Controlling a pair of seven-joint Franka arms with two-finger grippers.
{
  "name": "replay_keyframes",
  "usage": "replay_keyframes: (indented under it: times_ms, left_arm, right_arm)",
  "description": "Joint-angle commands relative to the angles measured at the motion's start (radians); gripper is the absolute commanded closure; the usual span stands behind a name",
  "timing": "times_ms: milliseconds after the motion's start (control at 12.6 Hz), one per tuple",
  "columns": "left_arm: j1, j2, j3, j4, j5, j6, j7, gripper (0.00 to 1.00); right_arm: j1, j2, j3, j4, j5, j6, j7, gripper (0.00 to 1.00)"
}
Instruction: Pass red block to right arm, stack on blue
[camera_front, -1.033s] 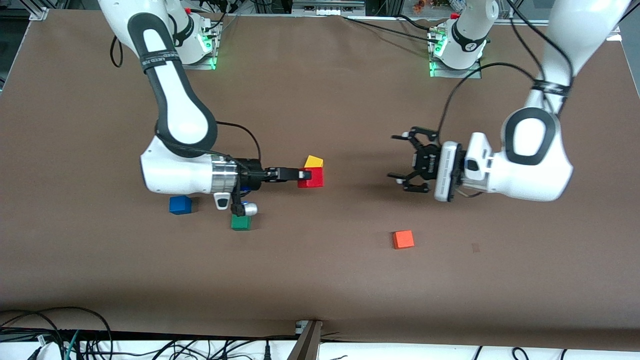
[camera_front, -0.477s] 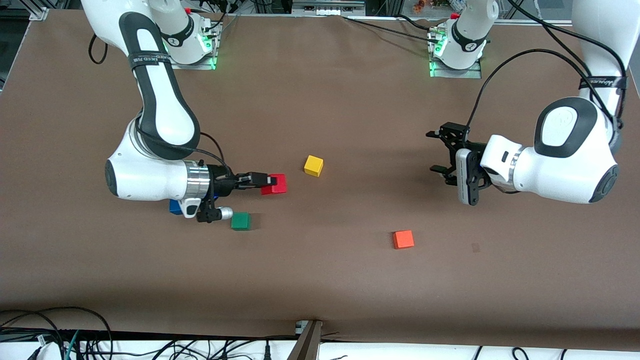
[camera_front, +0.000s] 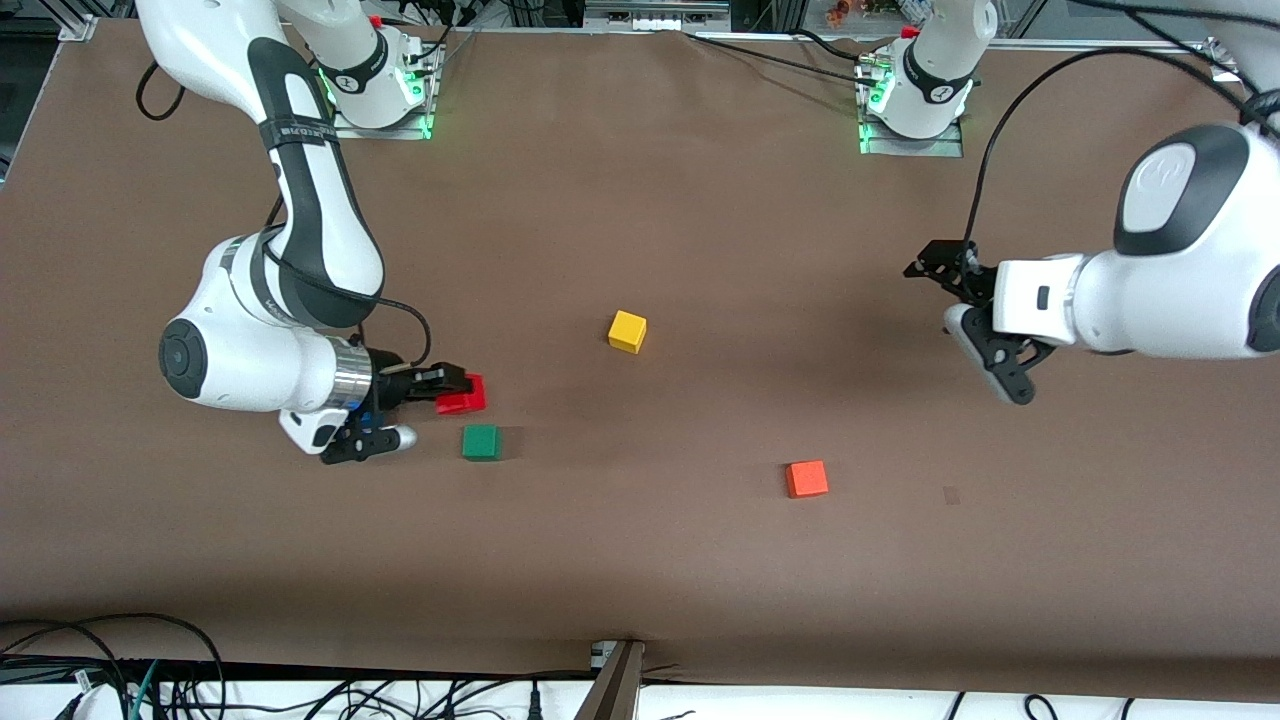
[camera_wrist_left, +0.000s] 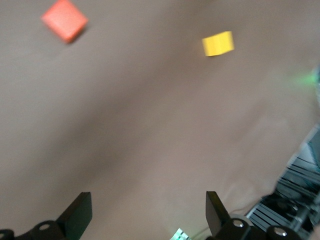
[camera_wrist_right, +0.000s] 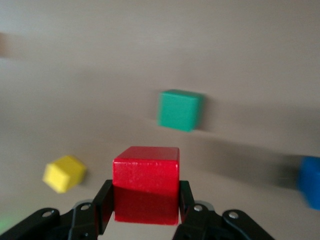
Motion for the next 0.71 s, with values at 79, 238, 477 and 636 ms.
replay_keyframes:
  times_ms: [79,238,477,636]
  left_arm:
    - [-0.014,-0.073,-0.015,0.027,0.182,-0.017,-0.22,0.0]
    - [-0.016,-0.079,-0.018,0.05,0.258,-0.031,-0.221,0.0]
    - [-0.002,-0.081,0.008,0.114,0.266,-0.049,-0.23,0.0]
    - [-0.002,-0.081,0.023,0.139,0.267,-0.093,-0.237,0.0]
  right_arm:
    - [-0.008,0.026,-0.004,0.001,-0.231,0.068,-0.013,1.0]
    - [-0.039,0.045,-0.004,-0.003,-0.302,0.11,-0.019,1.0]
    - [-0.068,0.057,-0.004,-0.009,-0.357,0.13,-0.019,1.0]
    - [-0.087,0.057,-0.004,-0.017,-0.357,0.128,-0.017,1.0]
